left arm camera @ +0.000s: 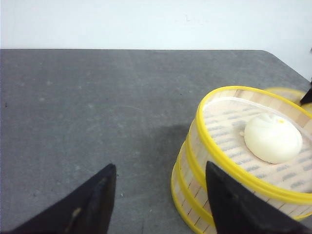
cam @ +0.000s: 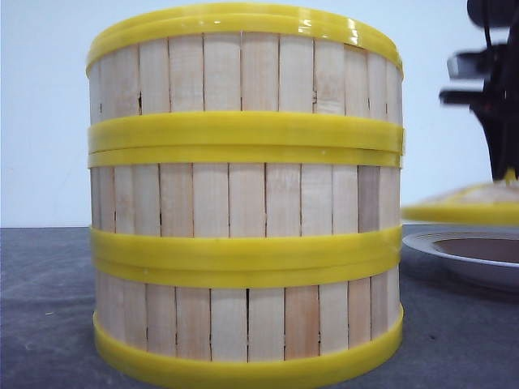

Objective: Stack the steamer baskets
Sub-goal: 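Lift the lid off the white plate and carry it over the stack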

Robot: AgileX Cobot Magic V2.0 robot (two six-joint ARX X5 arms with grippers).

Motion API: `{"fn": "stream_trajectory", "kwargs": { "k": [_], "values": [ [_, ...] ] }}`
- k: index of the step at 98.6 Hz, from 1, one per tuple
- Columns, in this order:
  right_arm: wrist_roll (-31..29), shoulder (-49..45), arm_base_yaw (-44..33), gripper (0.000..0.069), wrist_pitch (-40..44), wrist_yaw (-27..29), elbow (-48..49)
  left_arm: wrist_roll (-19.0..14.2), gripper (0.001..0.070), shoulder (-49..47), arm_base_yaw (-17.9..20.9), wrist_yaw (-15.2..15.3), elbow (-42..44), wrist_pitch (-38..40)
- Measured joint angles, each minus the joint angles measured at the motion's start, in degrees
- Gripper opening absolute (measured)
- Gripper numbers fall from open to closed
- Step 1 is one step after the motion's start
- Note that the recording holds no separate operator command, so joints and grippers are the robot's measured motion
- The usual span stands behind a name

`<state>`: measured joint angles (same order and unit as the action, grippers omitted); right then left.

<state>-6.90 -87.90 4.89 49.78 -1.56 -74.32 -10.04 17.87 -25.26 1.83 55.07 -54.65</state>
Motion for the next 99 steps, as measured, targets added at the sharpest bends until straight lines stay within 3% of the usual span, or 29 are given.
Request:
{"fn": "stream_trajectory", "kwargs": {
  "k": [30, 59, 99],
  "values": [
    [1.62, 2.05, 1.90, 0.0058, 9.64, -0.48, -12.50, 0.00, 0.0348, 0.00, 0.00, 0.00, 0.00, 0.00],
    [2.40, 2.23, 11.30, 0.0058, 15.45, -7.04, -25.81, 0.00, 0.0348, 0.00, 0.00, 0.00, 0.00, -0.04],
    [1.95, 2.49, 28.68, 0.0058, 14.88, -8.94, -27.43, 0.00, 0.0348, 0.00, 0.00, 0.00, 0.00, -0.37]
  ]
}}
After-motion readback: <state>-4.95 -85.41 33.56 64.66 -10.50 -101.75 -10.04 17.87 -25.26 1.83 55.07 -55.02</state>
